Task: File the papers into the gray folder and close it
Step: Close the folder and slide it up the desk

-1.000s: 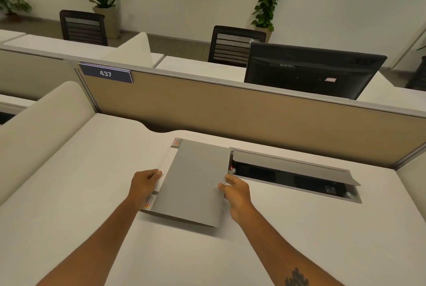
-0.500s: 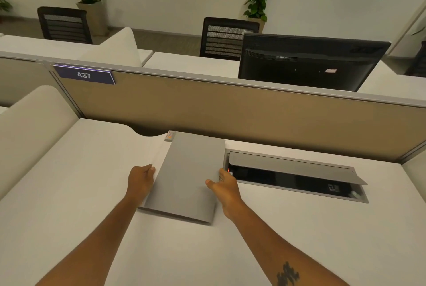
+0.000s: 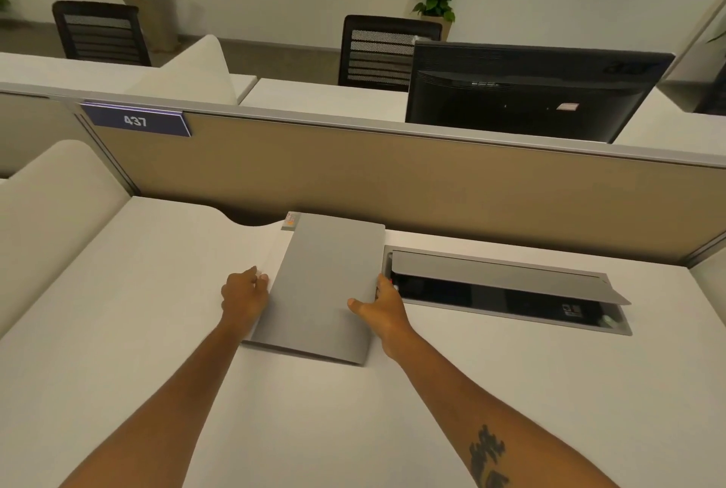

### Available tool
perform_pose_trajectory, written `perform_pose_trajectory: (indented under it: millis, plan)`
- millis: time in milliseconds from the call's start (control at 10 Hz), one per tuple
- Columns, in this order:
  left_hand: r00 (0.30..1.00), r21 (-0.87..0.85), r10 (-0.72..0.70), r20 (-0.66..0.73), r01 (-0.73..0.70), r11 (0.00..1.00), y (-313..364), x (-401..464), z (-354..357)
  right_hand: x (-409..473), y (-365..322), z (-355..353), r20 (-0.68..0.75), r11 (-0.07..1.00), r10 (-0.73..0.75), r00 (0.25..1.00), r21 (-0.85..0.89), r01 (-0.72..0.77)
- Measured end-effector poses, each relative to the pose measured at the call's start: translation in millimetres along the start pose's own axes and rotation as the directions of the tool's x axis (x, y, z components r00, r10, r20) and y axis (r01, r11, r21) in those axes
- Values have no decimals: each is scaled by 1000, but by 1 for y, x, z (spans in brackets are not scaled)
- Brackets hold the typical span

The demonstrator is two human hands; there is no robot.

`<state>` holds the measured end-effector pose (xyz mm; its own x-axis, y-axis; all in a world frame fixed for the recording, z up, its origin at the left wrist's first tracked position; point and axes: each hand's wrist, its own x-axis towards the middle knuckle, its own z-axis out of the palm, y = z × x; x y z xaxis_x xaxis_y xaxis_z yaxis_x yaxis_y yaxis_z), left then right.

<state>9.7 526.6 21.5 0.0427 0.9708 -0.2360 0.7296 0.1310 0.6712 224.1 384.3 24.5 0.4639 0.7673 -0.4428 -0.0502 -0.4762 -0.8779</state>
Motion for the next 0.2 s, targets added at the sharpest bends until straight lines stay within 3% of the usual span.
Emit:
perform_pose_trajectory:
  millis: [200]
  plan:
    - [1000, -18, -25, 14, 25, 1000, -3, -15, -9, -29, 9, -11, -83, 997, -69, 994, -25, 67]
